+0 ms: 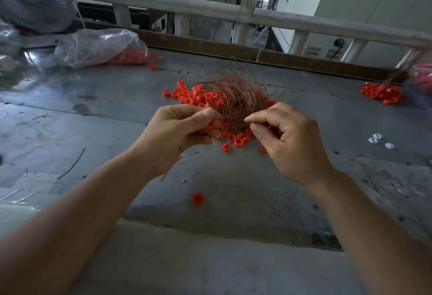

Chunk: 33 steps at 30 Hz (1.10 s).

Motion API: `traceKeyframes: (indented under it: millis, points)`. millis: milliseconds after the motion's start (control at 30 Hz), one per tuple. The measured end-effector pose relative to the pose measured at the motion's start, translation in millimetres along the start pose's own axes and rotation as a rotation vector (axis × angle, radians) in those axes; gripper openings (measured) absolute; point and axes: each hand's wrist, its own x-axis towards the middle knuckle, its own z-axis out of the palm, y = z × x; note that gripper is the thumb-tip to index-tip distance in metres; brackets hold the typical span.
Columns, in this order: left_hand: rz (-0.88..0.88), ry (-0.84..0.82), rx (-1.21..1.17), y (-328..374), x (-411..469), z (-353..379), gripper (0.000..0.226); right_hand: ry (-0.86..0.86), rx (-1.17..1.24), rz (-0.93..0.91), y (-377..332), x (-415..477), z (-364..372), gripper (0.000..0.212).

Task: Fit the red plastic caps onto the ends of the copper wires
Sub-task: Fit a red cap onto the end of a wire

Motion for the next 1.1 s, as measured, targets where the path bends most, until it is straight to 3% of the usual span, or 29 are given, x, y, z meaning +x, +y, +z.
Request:
traceKeyframes:
  millis: [433,600,800,933,1100]
  points:
    - [-0.060,-0.050,0.159,-2,-2,4,0.011,-0.157,0.061,0.123,0,-2,-5,0.012]
    - [-0.036,-0.124,0.198,-3,-5,9,0.013,-0.201,0.097,0.038,-19,-5,8,0.002]
    - [0.057,-0.136,0.174,-4,-6,7,0.035,-0.124,0.102,0.136,-15,-2,-2,0.007]
    - [0.116,-0.145,0.155,-2,-7,8,0.036,-0.081,0.173,0.143,-18,-2,-7,0.015]
    - [0.133,-0.154,0.130,-1,-7,9,0.033,-0.099,0.163,0.121,-23,-3,-6,0.008]
